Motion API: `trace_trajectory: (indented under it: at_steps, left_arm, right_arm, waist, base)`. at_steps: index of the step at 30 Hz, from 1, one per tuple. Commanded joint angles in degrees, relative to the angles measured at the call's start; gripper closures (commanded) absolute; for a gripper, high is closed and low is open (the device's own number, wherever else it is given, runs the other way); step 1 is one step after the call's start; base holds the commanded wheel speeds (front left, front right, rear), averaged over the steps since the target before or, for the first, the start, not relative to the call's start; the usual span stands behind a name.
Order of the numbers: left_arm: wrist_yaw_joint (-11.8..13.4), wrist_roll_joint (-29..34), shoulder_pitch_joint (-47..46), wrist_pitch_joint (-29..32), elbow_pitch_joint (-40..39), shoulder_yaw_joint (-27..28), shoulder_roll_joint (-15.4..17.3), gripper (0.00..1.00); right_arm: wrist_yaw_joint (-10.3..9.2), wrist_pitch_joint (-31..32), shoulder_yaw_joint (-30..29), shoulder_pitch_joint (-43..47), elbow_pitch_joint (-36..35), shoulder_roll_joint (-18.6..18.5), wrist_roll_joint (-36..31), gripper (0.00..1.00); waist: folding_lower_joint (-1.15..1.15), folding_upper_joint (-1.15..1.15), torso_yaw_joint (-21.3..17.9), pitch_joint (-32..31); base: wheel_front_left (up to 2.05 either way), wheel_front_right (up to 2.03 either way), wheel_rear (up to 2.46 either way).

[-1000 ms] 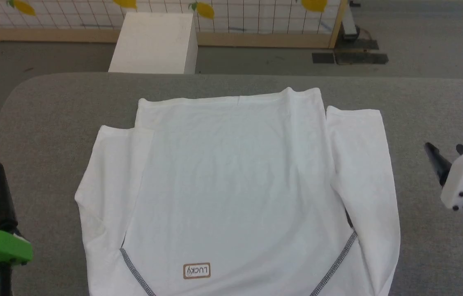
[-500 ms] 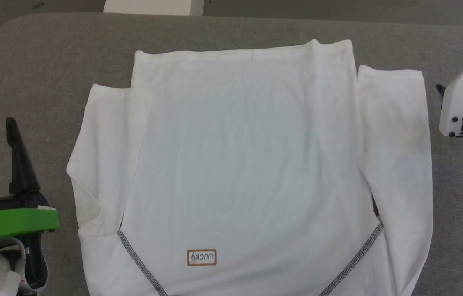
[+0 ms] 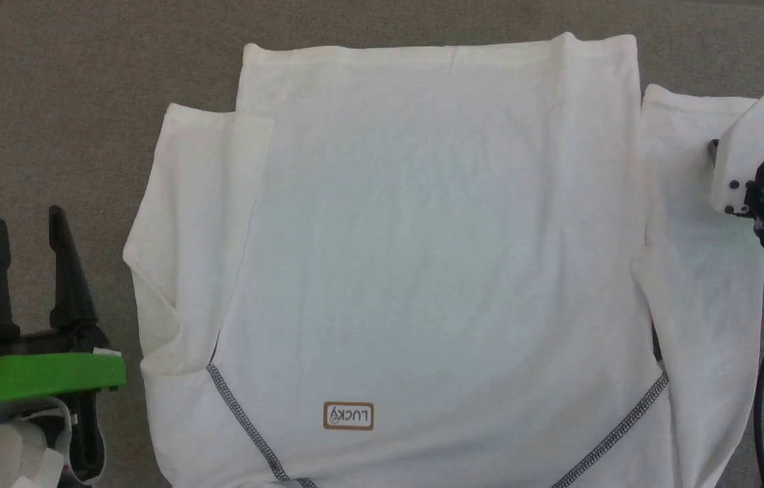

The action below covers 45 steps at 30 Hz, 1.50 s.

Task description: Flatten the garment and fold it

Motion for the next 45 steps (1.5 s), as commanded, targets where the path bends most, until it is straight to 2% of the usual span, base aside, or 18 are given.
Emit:
trace_trajectory:
  at_steps: [1, 7, 8, 9, 13, 16, 22, 28, 31, 35, 40, 45]
  left_arm:
    - [-0.5, 0.8, -1.1, -0.3, 0.4, 0.5, -0.5, 0.00]
    - [-2.2, 2.4, -0.4, -0.3, 2.0, 1.4, -1.7, 0.00]
    - [-2.5, 2.9, 0.3, -0.3, 2.3, 1.9, -2.2, 0.00]
    - [-2.6, 3.0, 0.6, -0.3, 2.2, 2.1, -2.4, 0.00]
    - [-2.8, 3.7, 2.3, -0.3, 1.9, 3.0, -3.0, 0.00]
    - [-2.9, 4.1, 3.5, -0.3, 1.6, 3.6, -3.6, 0.00]
    - [-2.9, 4.8, 5.7, -0.3, 1.2, 4.4, -4.4, 0.00]
    - [-2.7, 5.2, 7.7, -0.3, 0.7, 5.2, -5.2, 0.00]
    - [-2.7, 5.3, 8.4, -0.3, 0.6, 5.3, -5.5, 0.00]
    - [-2.7, 5.6, 9.1, -0.3, 0.4, 5.2, -5.8, 0.00]
    - [-2.6, 5.8, 9.2, -0.3, 0.4, 4.8, -5.7, 0.00]
    - [-2.5, 5.9, 9.4, 0.0, 0.2, 4.5, -5.5, 0.00]
  right_arm:
    - [-0.09, 0.3, -0.6, 0.5, 1.5, 0.8, 0.9, 1.00]
    - [-0.09, -6.5, -5.7, 1.0, -1.4, 1.7, 10.4, 1.00]
    - [-0.09, -8.1, -7.4, 4.4, -4.7, 0.6, 14.3, 1.00]
    - [-0.09, -8.2, -8.0, 5.7, -5.9, 0.1, 15.2, 1.00]
    - [-0.09, -6.6, -10.6, 13.3, -12.3, -2.0, 17.5, 1.00]
    - [-0.09, -4.4, -13.5, 19.7, -17.7, -2.2, 19.4, 1.00]
    - [-0.09, -1.5, -19.0, 30.4, -29.3, -0.3, 20.8, 1.00]
    - [-0.09, 0.5, -21.2, 35.3, -39.8, 1.4, 21.2, 1.00]
    - [-0.09, 2.7, -19.6, 36.5, -45.0, 1.9, 22.4, 1.00]
    - [-0.09, 6.7, -14.6, 37.5, -51.1, 2.4, 26.0, 1.00]
    - [-0.09, 11.6, -3.6, 37.1, -56.8, 2.6, 31.6, 1.00]
    - [-0.09, 14.3, 9.6, 36.1, -57.4, 2.8, 35.6, 1.00]
  waist:
    - [-0.01, 0.00, -0.8, -1.0]
    - [-0.01, 0.00, -2.8, -5.7]
    - [-0.01, 0.00, -3.8, -8.5]
    - [-0.01, 0.00, -4.2, -9.3]
    - [-0.01, 0.00, -5.5, -12.4]
    - [-0.01, 0.00, -6.1, -14.5]
    - [-0.01, 0.00, -6.8, -17.7]
    - [-0.01, 0.00, -7.2, -20.5]
    - [-0.01, 0.00, -7.1, -21.5]
    - [-0.01, 0.00, -6.9, -22.6]
    - [-0.01, 0.00, -6.5, -23.4]
    - [-0.01, 0.00, -6.0, -24.0]
  base:
    - [0.00, 0.00, 0.00]
    - [0.00, 0.00, 0.00]
    - [0.00, 0.00, 0.00]
    - [0.00, 0.00, 0.00]
    - [0.00, 0.00, 0.00]
    - [0.00, 0.00, 0.00]
    - [0.00, 0.00, 0.00]
    - [0.00, 0.00, 0.00]
    - [0.00, 0.00, 0.00]
    - [0.00, 0.00, 0.00]
    - [0.00, 0.00, 0.00]
    - [0.00, 0.00, 0.00]
